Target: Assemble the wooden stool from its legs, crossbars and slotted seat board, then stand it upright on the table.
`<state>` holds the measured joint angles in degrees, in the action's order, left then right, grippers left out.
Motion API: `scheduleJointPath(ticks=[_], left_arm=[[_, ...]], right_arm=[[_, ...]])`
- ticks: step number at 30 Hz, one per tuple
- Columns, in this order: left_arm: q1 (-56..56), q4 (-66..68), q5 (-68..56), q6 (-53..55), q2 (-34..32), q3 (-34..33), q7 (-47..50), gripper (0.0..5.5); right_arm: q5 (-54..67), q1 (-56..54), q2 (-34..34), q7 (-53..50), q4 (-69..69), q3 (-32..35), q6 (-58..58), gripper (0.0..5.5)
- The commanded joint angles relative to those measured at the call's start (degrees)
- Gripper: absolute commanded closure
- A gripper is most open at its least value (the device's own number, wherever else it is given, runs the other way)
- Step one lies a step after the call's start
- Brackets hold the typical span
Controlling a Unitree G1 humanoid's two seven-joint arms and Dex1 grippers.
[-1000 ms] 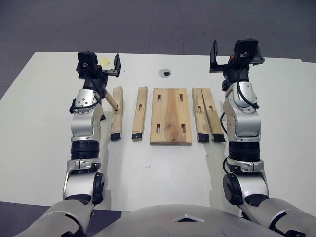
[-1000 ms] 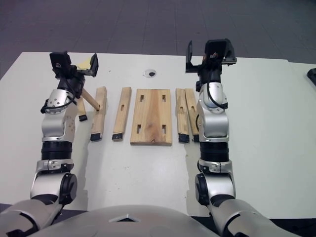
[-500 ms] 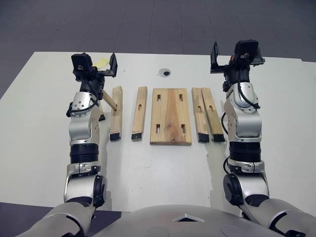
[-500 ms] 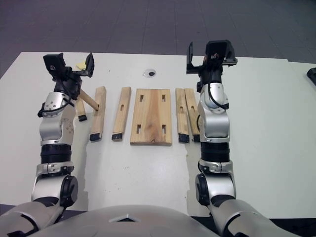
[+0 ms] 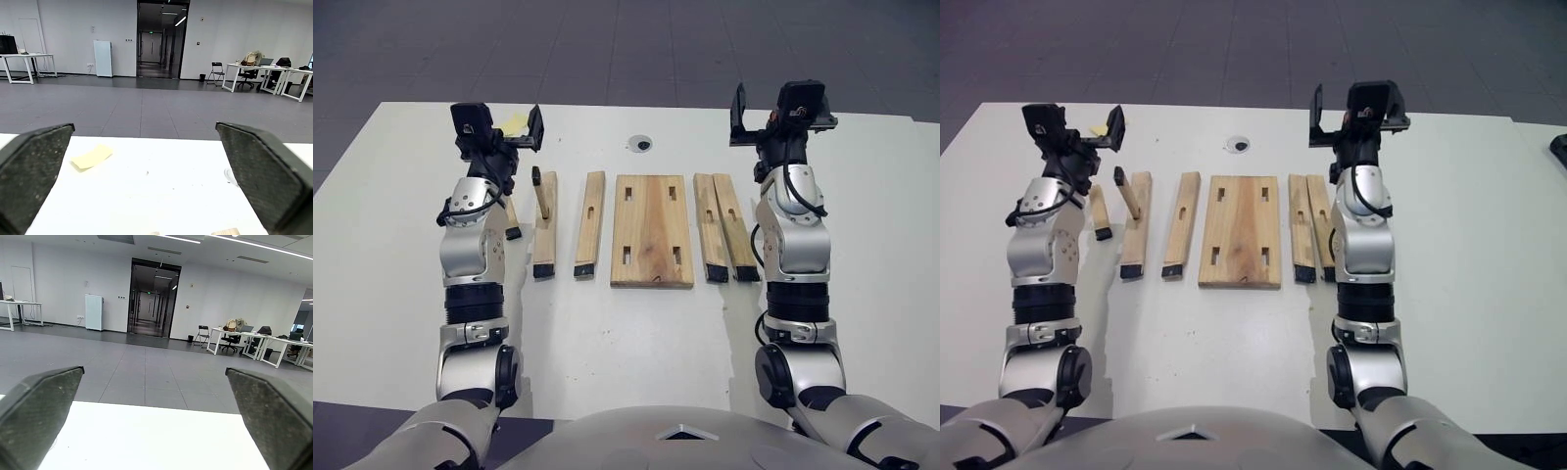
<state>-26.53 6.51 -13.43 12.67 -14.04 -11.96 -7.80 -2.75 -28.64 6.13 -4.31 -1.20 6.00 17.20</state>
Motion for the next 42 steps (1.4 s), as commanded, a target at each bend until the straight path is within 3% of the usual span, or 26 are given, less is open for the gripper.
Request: scheduleJointPath(ticks=[1, 27, 42], left_arm=[[-2.4, -2.0, -0.3, 1.1, -0.1, -0.1, 0.4, 0.12], [-0.7, 7.4, 3.6, -2.5, -0.3, 2.2, -0.7, 0.12], [-3.1, 3.1, 2.1, -2.7, -0.7, 0.9, -0.3, 0.12]], right_arm=[[0.2, 0.1, -0.3, -0.3, 0.3, -0.1, -0.2, 0.10], [0.3, -0.5, -0.1, -0.2, 1.1, 0.1, -0.6, 0.10], [0.2, -0.2, -0.2, -0.3, 1.1, 0.1, -0.8, 0.10]])
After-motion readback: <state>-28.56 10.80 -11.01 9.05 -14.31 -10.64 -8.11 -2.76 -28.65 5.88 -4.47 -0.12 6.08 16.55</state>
